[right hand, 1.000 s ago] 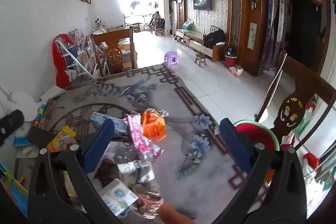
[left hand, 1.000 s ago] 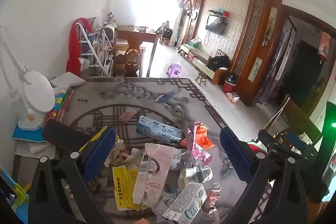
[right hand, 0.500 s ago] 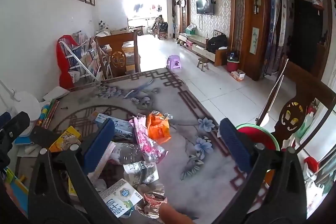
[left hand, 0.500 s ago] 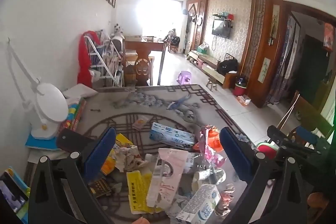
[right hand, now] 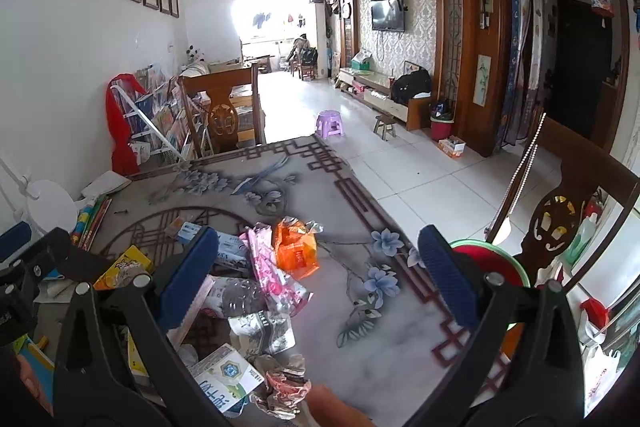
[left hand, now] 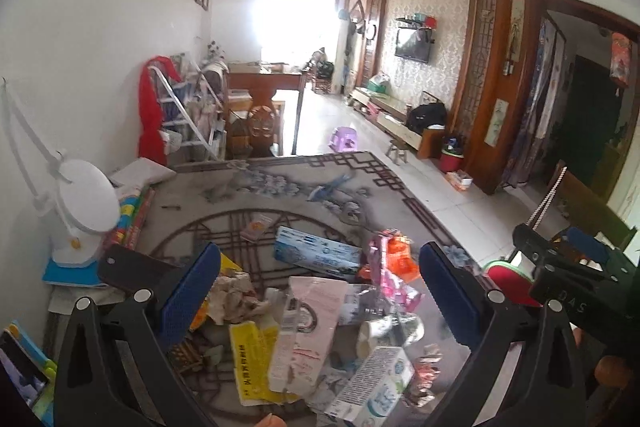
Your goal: Collect trash
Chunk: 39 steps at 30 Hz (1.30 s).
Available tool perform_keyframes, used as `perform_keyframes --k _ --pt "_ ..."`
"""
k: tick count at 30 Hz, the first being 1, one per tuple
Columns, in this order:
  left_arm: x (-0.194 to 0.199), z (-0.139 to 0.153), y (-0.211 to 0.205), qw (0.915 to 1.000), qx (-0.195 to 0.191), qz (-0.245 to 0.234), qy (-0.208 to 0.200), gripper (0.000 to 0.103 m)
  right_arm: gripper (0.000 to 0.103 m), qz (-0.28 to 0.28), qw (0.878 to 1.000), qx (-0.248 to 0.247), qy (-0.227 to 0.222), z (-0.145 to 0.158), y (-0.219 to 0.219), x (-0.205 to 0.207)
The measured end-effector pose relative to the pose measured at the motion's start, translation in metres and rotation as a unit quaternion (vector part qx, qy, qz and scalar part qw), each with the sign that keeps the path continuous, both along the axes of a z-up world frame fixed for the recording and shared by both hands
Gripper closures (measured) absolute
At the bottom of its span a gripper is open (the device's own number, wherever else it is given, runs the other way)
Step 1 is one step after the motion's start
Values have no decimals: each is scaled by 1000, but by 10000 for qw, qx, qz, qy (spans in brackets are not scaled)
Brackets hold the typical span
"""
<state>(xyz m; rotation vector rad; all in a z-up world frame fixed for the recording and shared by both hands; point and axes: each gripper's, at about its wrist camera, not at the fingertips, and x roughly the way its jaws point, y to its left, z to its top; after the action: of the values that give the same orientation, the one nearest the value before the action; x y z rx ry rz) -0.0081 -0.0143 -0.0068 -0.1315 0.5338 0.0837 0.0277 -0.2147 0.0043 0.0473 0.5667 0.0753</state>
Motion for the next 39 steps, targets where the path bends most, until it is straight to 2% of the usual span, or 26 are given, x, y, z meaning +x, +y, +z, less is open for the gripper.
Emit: perform_keyframes --k 13,39 --pt "5 3 3 9997 4 159 159 8 5 81 9999 14 -89 10 1 5" --pt "20 -3 14 9992 -39 203 333 8 5 91 10000 29 10 8 7 18"
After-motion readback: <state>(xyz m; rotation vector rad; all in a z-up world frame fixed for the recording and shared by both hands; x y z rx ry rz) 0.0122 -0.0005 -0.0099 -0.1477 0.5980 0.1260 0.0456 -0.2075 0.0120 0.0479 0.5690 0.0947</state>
